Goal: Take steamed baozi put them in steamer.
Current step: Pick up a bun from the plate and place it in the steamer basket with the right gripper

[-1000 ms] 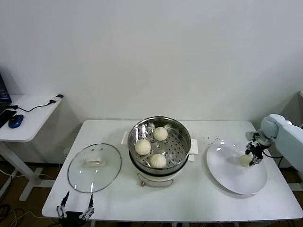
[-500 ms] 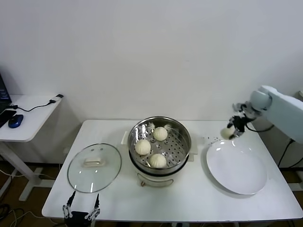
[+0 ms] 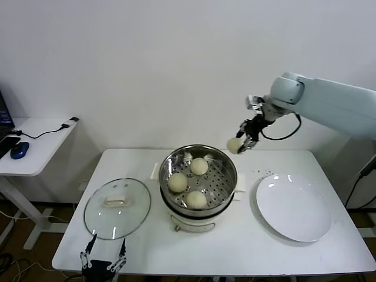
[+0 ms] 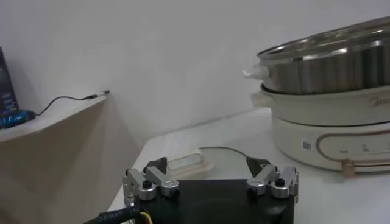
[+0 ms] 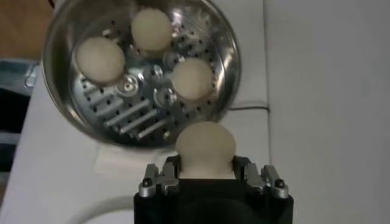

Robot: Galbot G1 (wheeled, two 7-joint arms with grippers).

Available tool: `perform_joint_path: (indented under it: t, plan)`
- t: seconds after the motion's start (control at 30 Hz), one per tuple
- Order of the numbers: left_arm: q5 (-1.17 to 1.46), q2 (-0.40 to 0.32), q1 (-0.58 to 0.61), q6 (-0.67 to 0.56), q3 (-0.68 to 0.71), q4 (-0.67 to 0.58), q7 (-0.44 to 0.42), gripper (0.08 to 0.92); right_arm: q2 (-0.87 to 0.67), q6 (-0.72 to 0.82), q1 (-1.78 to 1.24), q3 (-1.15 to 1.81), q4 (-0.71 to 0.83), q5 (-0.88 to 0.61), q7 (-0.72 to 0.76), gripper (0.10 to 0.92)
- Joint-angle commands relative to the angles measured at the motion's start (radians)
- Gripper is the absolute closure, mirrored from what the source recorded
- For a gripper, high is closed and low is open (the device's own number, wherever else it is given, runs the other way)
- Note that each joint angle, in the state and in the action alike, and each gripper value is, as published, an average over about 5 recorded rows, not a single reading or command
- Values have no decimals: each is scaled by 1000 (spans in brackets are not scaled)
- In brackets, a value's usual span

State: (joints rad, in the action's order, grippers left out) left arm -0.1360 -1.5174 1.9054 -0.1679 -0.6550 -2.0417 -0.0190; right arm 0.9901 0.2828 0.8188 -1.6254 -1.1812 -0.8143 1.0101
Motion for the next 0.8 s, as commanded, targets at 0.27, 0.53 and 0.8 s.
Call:
perform_joint_path:
  t: [0.27,0.53,0.8]
  plan:
    - [23,6,-2,-17,-3,12,4,177,262,62,42,-236,-62,-198,-117,448]
    - [27,9,-8,-18,-5,23,4,177,311,61,0,-282,-54,-192,-134,448]
    - [34,14,-9,-22,-8,34,5,177,310,60,-15,-312,-60,-174,-142,443]
